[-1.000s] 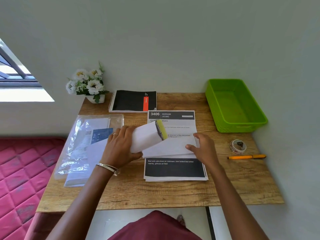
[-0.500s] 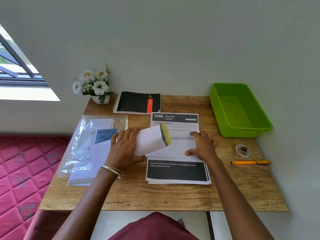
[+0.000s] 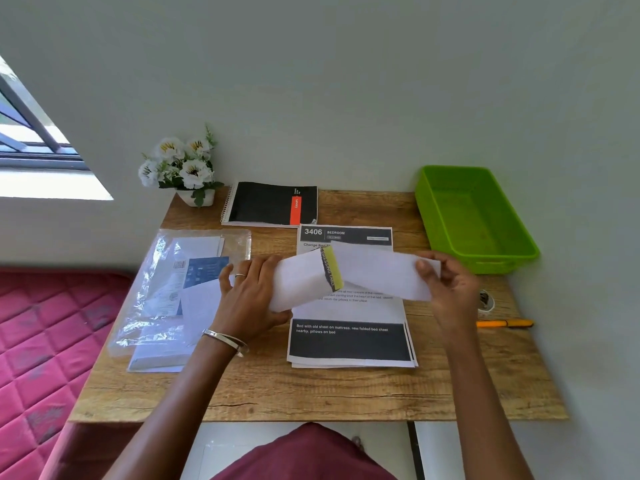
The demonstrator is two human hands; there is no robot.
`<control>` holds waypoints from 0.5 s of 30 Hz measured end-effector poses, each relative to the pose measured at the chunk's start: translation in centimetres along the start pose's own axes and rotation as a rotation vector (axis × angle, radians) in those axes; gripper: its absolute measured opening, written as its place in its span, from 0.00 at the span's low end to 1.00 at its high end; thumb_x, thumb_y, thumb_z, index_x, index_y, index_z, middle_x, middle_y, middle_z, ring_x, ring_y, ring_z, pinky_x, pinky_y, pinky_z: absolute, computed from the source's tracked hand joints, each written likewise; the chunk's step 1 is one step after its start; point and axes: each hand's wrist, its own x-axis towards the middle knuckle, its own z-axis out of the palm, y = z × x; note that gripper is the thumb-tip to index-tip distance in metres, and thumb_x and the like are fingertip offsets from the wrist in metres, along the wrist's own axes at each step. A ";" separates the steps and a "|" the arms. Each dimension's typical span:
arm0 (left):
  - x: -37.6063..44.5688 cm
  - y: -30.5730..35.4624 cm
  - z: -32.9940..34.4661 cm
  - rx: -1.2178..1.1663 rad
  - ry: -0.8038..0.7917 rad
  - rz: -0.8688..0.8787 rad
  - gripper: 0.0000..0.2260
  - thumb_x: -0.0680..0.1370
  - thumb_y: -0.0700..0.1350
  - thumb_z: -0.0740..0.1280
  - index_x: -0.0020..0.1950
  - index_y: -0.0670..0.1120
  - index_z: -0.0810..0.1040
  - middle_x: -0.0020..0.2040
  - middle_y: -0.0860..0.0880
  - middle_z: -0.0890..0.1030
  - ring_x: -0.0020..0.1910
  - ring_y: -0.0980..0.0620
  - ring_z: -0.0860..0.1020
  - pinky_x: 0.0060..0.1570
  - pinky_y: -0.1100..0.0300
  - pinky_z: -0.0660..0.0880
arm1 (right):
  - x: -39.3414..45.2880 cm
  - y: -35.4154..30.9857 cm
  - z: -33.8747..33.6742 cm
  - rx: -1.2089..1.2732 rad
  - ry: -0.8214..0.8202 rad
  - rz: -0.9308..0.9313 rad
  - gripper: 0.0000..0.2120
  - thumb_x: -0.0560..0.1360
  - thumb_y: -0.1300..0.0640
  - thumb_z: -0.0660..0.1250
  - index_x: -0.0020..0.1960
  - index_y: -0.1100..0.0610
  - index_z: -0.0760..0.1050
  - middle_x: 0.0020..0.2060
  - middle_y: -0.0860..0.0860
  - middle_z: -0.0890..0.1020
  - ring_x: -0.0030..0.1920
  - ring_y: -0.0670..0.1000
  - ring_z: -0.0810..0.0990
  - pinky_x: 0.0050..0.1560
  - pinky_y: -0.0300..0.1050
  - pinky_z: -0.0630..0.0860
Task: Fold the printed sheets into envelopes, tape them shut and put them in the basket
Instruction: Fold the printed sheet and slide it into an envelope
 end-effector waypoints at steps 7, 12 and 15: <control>0.3 0.5 0.2 -0.003 -0.029 -0.031 0.41 0.63 0.59 0.74 0.69 0.45 0.63 0.67 0.44 0.69 0.66 0.41 0.66 0.66 0.36 0.54 | -0.5 -4.9 -1.0 0.069 0.359 -0.326 0.03 0.75 0.62 0.69 0.48 0.56 0.79 0.39 0.37 0.82 0.42 0.38 0.77 0.41 0.32 0.72; 0.5 1.1 0.0 -0.099 -0.033 -0.040 0.41 0.64 0.59 0.74 0.70 0.47 0.61 0.68 0.47 0.67 0.68 0.44 0.63 0.68 0.39 0.50 | -0.4 -6.0 -1.2 0.126 0.375 -0.361 0.05 0.74 0.61 0.70 0.47 0.51 0.80 0.38 0.42 0.82 0.43 0.44 0.78 0.42 0.34 0.73; 0.5 1.4 -0.4 -0.144 -0.017 -0.018 0.42 0.63 0.59 0.74 0.71 0.47 0.60 0.68 0.48 0.66 0.68 0.45 0.62 0.68 0.41 0.50 | -0.6 -4.8 -1.2 0.080 0.317 -0.321 0.07 0.74 0.62 0.69 0.47 0.51 0.79 0.39 0.38 0.83 0.43 0.42 0.78 0.42 0.32 0.73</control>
